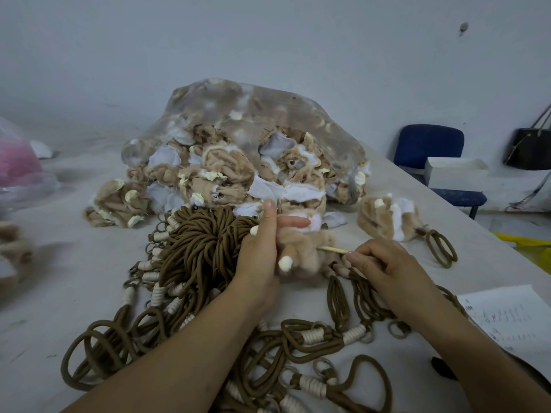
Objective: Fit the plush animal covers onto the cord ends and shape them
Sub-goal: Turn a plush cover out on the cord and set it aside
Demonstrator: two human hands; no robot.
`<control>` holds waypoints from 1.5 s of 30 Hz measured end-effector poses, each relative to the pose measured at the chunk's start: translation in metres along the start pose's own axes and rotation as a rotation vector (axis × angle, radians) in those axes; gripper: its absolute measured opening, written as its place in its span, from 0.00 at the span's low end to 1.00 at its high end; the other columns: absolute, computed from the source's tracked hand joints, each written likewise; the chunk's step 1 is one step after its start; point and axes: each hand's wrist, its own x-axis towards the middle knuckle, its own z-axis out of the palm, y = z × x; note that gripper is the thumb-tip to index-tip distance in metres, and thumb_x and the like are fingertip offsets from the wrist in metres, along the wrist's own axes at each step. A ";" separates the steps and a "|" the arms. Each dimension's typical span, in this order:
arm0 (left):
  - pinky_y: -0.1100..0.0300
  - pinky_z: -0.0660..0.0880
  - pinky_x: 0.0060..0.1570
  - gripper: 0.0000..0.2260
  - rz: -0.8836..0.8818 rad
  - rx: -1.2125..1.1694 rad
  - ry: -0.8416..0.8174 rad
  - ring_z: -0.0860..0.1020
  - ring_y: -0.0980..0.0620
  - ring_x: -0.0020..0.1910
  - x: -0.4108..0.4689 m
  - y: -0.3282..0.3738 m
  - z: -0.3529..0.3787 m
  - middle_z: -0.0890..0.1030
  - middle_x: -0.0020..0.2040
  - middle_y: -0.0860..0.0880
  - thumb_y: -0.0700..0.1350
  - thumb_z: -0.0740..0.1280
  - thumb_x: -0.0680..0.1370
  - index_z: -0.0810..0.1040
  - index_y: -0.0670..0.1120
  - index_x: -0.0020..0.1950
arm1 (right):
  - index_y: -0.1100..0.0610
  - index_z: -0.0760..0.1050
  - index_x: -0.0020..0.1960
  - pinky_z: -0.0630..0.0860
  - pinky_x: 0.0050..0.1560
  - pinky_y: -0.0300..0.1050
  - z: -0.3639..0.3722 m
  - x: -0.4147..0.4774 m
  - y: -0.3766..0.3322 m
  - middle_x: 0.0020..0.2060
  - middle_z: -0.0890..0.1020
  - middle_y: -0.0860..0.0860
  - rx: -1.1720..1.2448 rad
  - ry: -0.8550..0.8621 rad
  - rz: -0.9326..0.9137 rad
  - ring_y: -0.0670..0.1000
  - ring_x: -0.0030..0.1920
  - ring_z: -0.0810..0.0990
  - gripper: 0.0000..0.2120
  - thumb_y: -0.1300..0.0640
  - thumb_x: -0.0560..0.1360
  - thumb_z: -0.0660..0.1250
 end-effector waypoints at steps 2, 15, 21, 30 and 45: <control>0.58 0.79 0.41 0.25 -0.007 -0.013 -0.035 0.83 0.48 0.43 -0.001 0.000 0.000 0.85 0.43 0.42 0.65 0.63 0.70 0.83 0.45 0.31 | 0.45 0.75 0.36 0.67 0.42 0.40 -0.003 0.000 -0.001 0.36 0.75 0.41 0.038 0.016 -0.011 0.42 0.43 0.71 0.17 0.34 0.69 0.58; 0.57 0.73 0.40 0.24 -0.010 0.031 -0.190 0.71 0.51 0.26 -0.007 -0.003 0.003 0.66 0.19 0.46 0.56 0.70 0.68 0.66 0.44 0.20 | 0.50 0.73 0.31 0.67 0.36 0.29 -0.009 0.001 0.004 0.34 0.76 0.41 0.102 0.001 0.050 0.40 0.38 0.72 0.21 0.31 0.63 0.61; 0.62 0.80 0.39 0.28 0.024 0.004 -0.155 0.73 0.57 0.24 -0.009 -0.007 0.010 0.67 0.17 0.53 0.48 0.65 0.80 0.71 0.48 0.18 | 0.54 0.74 0.33 0.64 0.36 0.33 0.003 -0.002 -0.013 0.31 0.74 0.49 0.127 0.016 0.083 0.40 0.39 0.72 0.28 0.29 0.61 0.58; 0.64 0.75 0.29 0.28 0.105 0.097 0.127 0.77 0.56 0.25 -0.004 -0.005 0.009 0.75 0.22 0.49 0.59 0.63 0.79 0.76 0.47 0.21 | 0.48 0.70 0.30 0.66 0.42 0.46 0.010 -0.005 -0.019 0.29 0.76 0.44 0.047 0.093 0.108 0.41 0.38 0.73 0.23 0.29 0.64 0.57; 0.64 0.78 0.36 0.19 0.235 0.068 0.176 0.80 0.50 0.35 -0.005 -0.007 0.007 0.83 0.33 0.46 0.56 0.61 0.81 0.84 0.45 0.46 | 0.57 0.71 0.35 0.66 0.32 0.43 0.015 -0.008 -0.018 0.25 0.71 0.49 0.087 0.053 0.217 0.44 0.28 0.70 0.31 0.28 0.64 0.58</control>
